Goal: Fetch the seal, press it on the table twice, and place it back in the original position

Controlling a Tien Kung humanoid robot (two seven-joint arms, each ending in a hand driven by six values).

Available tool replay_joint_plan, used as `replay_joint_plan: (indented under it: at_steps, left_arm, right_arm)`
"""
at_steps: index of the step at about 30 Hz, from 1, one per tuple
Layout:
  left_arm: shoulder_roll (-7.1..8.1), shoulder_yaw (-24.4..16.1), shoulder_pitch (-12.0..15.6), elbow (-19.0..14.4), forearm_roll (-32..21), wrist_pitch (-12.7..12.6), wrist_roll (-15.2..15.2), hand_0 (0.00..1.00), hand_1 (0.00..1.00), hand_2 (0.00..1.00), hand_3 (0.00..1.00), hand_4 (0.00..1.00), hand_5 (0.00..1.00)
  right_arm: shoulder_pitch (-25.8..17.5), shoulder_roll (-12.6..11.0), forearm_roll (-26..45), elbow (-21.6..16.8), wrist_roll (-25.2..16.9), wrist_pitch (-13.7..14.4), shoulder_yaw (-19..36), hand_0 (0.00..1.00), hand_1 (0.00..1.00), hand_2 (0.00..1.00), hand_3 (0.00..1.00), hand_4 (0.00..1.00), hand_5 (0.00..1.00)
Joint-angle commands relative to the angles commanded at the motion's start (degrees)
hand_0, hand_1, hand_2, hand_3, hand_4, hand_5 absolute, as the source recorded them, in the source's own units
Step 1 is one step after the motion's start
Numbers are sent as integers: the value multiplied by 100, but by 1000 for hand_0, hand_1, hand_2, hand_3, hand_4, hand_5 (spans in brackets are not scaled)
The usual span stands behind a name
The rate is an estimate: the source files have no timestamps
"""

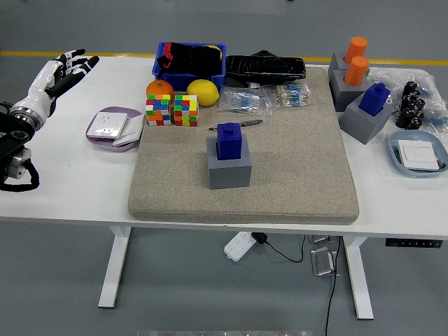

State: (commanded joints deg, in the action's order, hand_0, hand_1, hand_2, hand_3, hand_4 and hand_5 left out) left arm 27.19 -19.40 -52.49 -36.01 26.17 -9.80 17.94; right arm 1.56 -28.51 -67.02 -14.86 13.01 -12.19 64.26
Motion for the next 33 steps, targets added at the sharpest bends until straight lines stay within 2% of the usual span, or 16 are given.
replay_joint_plan:
  at_steps: [6, 7, 33]
  left_arm:
    - [27, 5, -49, -29, 72, -17, -29, 932, 896, 905, 925, 916, 683]
    - [29, 6, -54, -29, 78, -19, -32, 932, 896, 904, 917, 846, 445]
    - [68, 15, -86, -50, 104, -39, -39, 924, 890, 904, 914, 835, 411]
  right_arm:
    - [43, -23, 13, -15, -1, -2, -19, 843, 765, 761, 730, 818, 624]
    - [45, -26, 11, -14, 0, -3, -18, 843, 765, 759, 730, 814, 619]
    - [64, -76, -7, -1, -16, 21, -46, 842, 762, 758, 725, 809, 616]
